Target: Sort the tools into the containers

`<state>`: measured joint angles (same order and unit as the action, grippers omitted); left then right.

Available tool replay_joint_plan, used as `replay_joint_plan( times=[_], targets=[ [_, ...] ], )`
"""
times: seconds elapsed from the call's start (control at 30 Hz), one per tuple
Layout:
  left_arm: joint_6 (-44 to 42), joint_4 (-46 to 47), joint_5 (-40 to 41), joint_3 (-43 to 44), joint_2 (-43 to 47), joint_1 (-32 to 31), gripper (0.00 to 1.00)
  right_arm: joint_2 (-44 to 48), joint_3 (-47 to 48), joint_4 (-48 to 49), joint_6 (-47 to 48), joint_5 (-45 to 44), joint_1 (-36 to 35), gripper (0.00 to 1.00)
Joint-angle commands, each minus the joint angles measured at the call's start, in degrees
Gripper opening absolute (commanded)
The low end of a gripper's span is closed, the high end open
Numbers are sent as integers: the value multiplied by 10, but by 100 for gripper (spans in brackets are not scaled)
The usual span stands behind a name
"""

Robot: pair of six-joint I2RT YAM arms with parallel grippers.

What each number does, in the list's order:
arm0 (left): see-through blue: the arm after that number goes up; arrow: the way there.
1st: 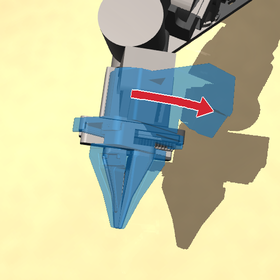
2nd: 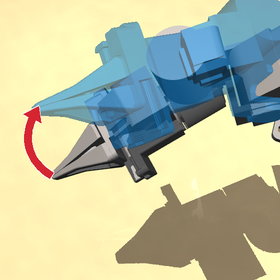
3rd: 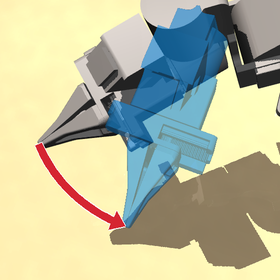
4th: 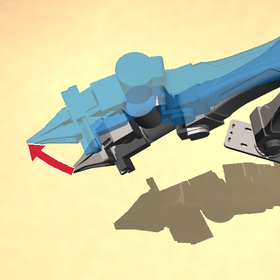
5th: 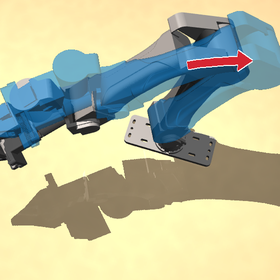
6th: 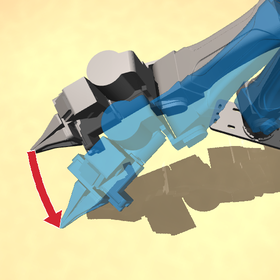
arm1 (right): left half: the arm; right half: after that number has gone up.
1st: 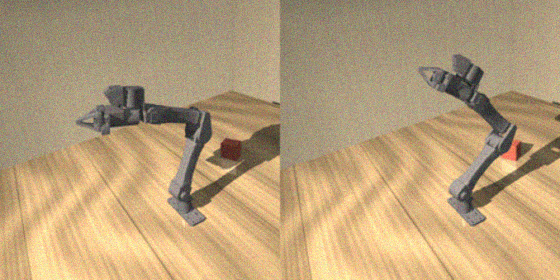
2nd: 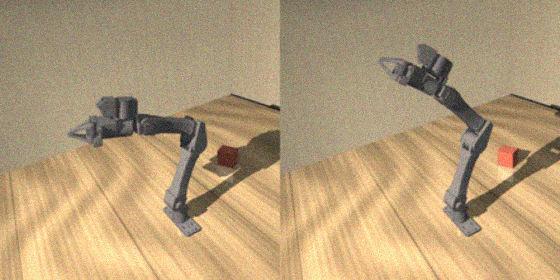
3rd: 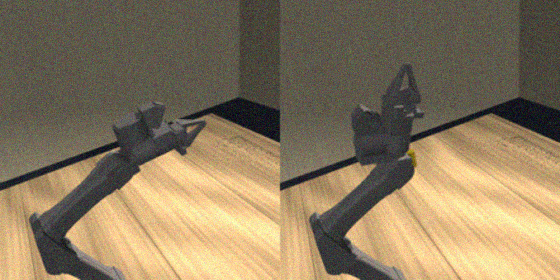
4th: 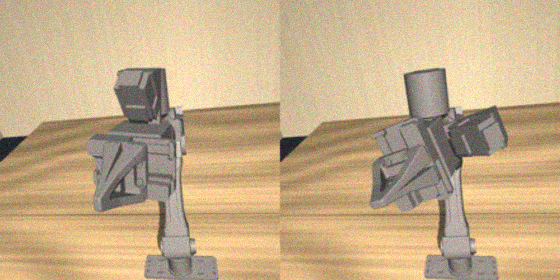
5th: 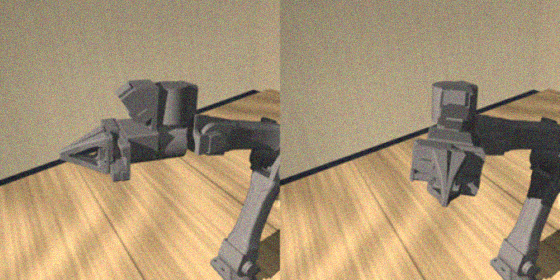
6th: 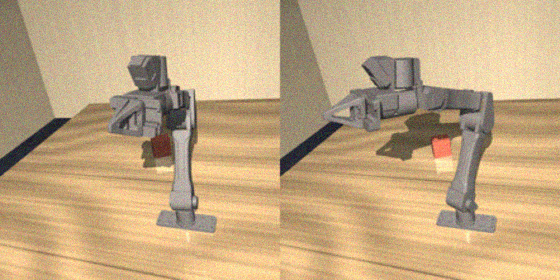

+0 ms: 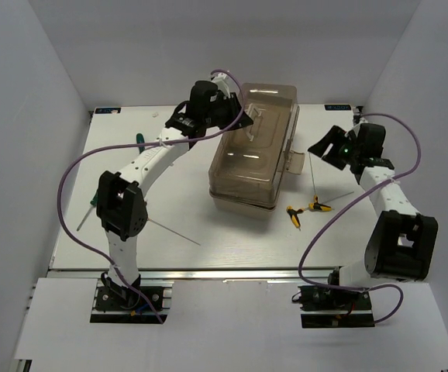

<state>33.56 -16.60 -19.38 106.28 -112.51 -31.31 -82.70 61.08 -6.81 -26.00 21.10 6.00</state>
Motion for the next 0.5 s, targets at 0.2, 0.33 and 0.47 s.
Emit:
replay_joint_plan(
  times=[0.2, 0.33, 0.47],
  targets=[
    [6, 50, 43, 34, 85, 19, 0, -66, -34, 47, -12, 87, 1, 73],
    [26, 68, 42, 16, 103, 36, 0, -106, -28, 69, -16, 116, 1, 74],
    [43, 76, 24, 0, 118, 61, 0, -146, -14, 94, -17, 154, 1, 74]
  ],
)
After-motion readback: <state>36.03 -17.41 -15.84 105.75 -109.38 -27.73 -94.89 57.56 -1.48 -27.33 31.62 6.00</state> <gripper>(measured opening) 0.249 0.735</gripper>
